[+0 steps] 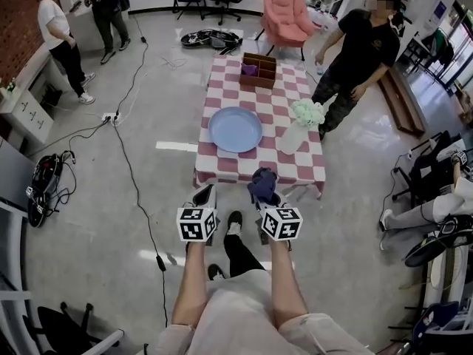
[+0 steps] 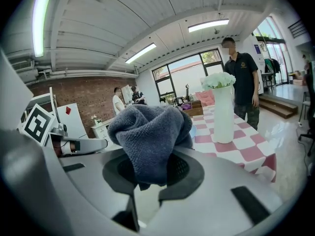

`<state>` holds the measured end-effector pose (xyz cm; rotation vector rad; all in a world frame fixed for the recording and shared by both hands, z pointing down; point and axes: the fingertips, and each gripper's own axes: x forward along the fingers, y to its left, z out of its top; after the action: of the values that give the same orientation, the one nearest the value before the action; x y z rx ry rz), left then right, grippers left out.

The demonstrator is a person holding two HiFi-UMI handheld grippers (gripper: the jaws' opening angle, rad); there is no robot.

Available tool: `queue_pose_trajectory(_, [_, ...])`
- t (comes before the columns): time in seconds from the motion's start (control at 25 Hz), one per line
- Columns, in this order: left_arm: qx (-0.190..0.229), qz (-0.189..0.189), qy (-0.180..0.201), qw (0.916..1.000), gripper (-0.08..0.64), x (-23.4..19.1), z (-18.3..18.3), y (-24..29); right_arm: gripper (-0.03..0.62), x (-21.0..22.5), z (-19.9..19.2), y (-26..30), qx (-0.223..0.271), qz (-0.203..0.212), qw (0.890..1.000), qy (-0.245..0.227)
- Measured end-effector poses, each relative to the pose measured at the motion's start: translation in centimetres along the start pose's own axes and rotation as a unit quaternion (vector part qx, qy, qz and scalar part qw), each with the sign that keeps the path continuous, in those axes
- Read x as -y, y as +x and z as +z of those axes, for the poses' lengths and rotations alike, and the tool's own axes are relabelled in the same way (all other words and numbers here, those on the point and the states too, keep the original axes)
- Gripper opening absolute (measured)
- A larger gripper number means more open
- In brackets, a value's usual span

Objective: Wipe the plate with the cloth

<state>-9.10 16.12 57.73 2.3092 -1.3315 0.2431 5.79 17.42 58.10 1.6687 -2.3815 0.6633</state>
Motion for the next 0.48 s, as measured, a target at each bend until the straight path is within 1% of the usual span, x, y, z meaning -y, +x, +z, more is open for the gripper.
queue_pose_trajectory(0.28, [-0.001,-0.010,0.013,0.9999,0.011,-2.2,3.8,4.8,0.083,2.3,2.5,5.4,0.004,-0.004,1.000,0.018])
queue_pose_trajectory(0.48, [-0.016,-0.005,0.002,0.9999,0.011,-4.6,5.2,8.7,0.083,4.1,4.3,9.9,0.001,-0.002,1.000,0.027])
